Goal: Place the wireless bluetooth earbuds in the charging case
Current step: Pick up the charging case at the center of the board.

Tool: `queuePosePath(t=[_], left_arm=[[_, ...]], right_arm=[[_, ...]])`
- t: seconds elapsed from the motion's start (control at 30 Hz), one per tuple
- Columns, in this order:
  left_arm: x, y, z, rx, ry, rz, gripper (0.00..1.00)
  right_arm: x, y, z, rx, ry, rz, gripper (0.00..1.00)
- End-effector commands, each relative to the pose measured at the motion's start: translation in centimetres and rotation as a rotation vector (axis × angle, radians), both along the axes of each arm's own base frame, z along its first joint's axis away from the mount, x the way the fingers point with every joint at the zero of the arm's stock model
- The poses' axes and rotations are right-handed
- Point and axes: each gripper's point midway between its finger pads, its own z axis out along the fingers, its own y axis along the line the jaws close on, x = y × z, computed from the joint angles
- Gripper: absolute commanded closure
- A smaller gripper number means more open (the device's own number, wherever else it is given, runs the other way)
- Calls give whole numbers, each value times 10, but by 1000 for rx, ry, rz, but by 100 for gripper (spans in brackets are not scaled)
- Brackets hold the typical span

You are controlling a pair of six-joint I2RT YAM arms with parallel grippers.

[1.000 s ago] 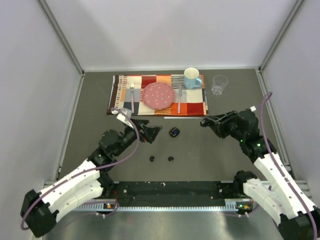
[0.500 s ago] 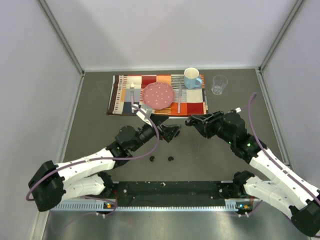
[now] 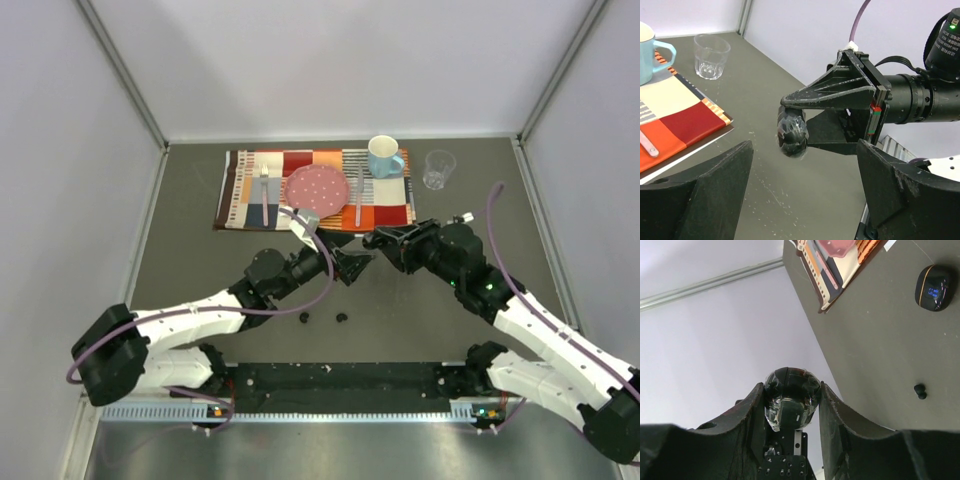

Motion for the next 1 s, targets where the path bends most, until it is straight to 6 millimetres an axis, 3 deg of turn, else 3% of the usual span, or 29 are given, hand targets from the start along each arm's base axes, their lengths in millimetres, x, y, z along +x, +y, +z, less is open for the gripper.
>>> queuePosePath(t=[0.0,0.23,0.43,0.97], left_arm=[[-2,-12,39,-94,-61,-40,13],[4,-23,32,-101,-34,-47,21],[5,-27,26,-97,-16,-51,22],[12,-35,21,-115,16,-45,50]], right_arm=[[-1,9,29,57,-63,25,100],[-2,9,35,60,-81,33,100],[-4,8,39,64,-92,32,100],[-9,6,39,70,-90,42,100]])
